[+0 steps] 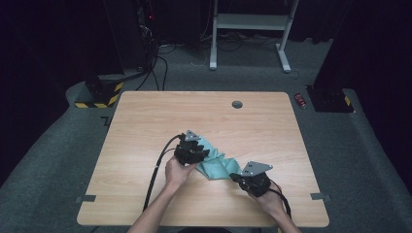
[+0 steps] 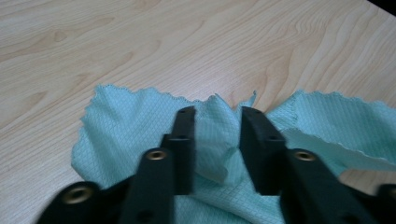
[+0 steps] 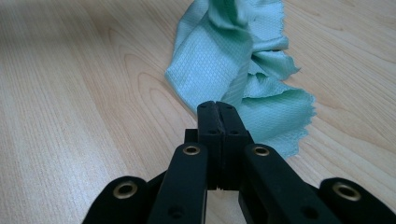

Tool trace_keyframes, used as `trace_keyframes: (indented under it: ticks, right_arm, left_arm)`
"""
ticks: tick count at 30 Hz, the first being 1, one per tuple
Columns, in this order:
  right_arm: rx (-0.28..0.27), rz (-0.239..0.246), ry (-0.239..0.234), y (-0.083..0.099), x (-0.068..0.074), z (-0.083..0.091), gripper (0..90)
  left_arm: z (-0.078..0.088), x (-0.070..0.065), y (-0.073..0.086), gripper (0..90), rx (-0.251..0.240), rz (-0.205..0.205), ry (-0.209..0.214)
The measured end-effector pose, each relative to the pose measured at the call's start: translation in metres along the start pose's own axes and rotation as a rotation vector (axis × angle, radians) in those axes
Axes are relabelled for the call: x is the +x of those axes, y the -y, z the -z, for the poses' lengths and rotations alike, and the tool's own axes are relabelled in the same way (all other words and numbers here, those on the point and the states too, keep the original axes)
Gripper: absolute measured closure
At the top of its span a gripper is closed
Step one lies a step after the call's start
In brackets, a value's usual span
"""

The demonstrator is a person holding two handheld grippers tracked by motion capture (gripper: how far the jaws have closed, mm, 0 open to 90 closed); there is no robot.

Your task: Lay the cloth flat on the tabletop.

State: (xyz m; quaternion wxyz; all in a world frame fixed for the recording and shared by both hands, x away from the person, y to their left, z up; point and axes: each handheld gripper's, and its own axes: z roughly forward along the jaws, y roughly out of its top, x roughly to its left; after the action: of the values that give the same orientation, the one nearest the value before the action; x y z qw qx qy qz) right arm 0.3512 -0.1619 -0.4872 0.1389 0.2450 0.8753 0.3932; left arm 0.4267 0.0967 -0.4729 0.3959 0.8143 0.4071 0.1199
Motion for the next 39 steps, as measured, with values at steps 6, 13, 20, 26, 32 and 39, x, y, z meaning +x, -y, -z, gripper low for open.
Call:
trace_keyframes:
  ticks: [6, 13, 20, 26, 32, 39]
  right_arm:
    - [0.003, -0.007, 0.002, 0.003, -0.001, -0.001, 89.8]
    - [0.001, -0.004, 0.004, 0.004, -0.001, -0.002, 89.8]
    - [0.004, -0.004, 0.007, 0.002, -0.001, -0.003, 89.8]
    - [0.001, -0.009, 0.007, 0.003, -0.002, 0.000, 89.8]
    - [-0.005, -0.016, -0.002, 0.010, 0.001, 0.002, 89.7]
    - [-0.011, -0.012, -0.014, 0.013, 0.003, 0.004, 89.6]
  left_arm:
    - [0.004, 0.001, 0.001, 89.9, 0.030, -0.043, -0.003]
    - [0.014, 0.000, 0.004, 79.7, -0.013, -0.044, -0.005]
    - [0.001, 0.000, 0.001, 58.6, 0.031, -0.039, -0.042]
    - [-0.006, -0.006, 0.002, 86.4, 0.093, -0.109, -0.068]
    - [0.012, -0.010, 0.008, 88.6, 0.073, -0.122, -0.057]
    - [0.039, -0.010, 0.027, 88.6, 0.037, -0.095, -0.015]
